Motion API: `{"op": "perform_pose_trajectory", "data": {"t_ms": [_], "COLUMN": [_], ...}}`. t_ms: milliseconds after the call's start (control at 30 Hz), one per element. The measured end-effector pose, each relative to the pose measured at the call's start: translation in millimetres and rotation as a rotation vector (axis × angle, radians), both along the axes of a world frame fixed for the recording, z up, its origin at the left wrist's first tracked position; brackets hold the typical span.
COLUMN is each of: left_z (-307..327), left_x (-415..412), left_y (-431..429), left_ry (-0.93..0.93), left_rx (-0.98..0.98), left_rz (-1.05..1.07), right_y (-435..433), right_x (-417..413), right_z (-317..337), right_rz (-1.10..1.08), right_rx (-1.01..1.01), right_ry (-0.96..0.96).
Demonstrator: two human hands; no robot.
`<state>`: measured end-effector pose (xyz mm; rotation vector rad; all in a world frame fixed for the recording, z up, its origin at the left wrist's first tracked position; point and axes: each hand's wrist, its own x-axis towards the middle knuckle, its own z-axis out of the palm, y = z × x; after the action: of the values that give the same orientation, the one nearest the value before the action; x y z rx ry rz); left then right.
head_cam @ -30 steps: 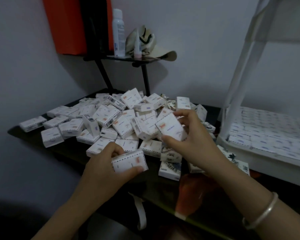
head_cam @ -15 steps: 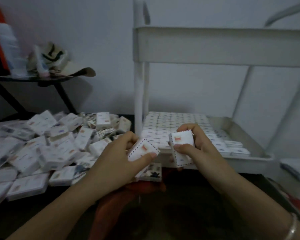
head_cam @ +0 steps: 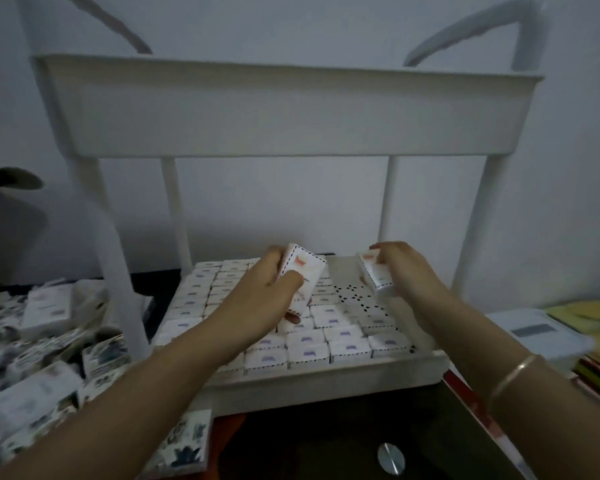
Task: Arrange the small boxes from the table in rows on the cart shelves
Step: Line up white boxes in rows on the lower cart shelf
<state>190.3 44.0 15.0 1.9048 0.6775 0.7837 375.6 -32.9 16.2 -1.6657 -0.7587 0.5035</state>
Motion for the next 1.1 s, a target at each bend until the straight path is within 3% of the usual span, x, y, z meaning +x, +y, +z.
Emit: {"op": "perform_pose_trajectory", "data": {"t_ms": [167, 400, 600, 733, 900, 1100], "left_z": [-3.7, -6.5, -17.4, -24.2, -33.7, -42.7], "left_x": [31.5, 54.5, 89.1, 104.7, 110.9, 104.1], "left_y": [21.1, 51.8, 65.1, 59.4, 47.1, 49.8], "left_ry": [-0.2, -0.152, -0.047, 0.007, 0.134, 0.349], "left_rx": [-0.056, 0.132, 0.151, 0.198, 0.207, 0.377], "left_rz": [0.083, 0.167, 0.171, 0.138, -0.034, -0.189], "right_y": [32.5, 35.1, 24.5, 7.1, 0.7, 0.9], "right_x": [19.6, 20.8, 18.7, 14.8, 12.8, 12.1], "right_z": [-17.0, -28.5, -28.4, -33.6, -35.9, -33.8], "right_rz": [0.071, 0.144, 0.105, 0.041, 0.001, -0.035], "right_rx": [-0.306, -0.3, -0.168, -0.007, 0.052, 0.084], "right_ry": [0.025, 0.06, 0.012, 0.086, 0.108, 0.228]}}
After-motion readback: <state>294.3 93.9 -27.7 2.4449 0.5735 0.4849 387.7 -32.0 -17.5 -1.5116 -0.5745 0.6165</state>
